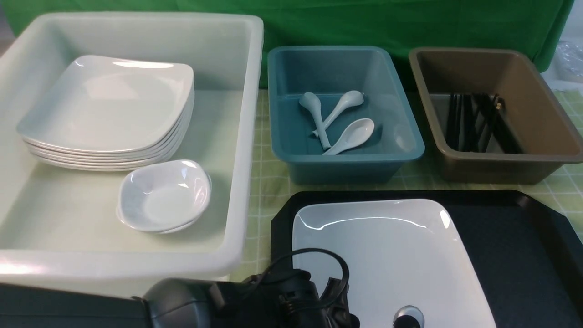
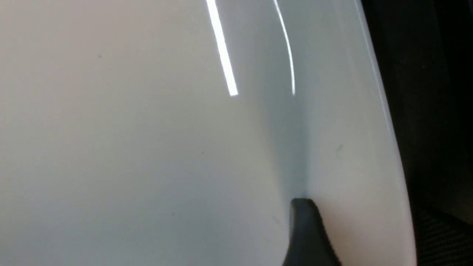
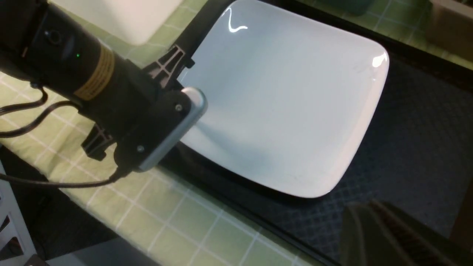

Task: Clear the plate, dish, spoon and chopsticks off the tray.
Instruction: Use the left arm to grab a plate from the dinner plate, then use the left arm to put the plate into the large storage box on the left

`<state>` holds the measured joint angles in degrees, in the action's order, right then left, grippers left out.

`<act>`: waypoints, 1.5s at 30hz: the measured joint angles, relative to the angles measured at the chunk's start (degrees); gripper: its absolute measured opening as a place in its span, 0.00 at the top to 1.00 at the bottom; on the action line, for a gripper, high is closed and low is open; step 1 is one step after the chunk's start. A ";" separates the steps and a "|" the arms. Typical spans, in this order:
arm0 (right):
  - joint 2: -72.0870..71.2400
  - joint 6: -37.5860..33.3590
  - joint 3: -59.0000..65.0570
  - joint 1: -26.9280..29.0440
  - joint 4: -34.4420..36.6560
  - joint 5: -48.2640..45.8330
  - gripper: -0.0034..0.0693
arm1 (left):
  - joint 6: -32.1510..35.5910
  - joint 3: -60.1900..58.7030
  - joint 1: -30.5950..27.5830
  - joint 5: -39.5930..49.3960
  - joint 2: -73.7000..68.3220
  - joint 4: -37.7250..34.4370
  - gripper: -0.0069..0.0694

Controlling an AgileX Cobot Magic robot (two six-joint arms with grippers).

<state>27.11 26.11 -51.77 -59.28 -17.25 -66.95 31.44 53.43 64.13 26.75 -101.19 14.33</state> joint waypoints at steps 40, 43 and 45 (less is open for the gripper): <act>-0.40 11.96 -3.94 0.00 -13.67 2.65 0.89 | -10.56 9.87 -5.11 3.15 36.72 5.19 0.87; -0.12 11.43 -3.94 0.00 -13.17 6.72 0.92 | -10.77 11.26 -14.35 5.44 35.88 7.95 0.87; 0.47 10.61 -3.98 0.00 -12.60 9.10 0.93 | -10.77 11.32 -22.09 6.88 34.32 9.34 0.87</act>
<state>27.58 36.72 -55.76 -59.28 -29.85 -57.85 20.67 64.75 42.04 33.63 -66.87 23.67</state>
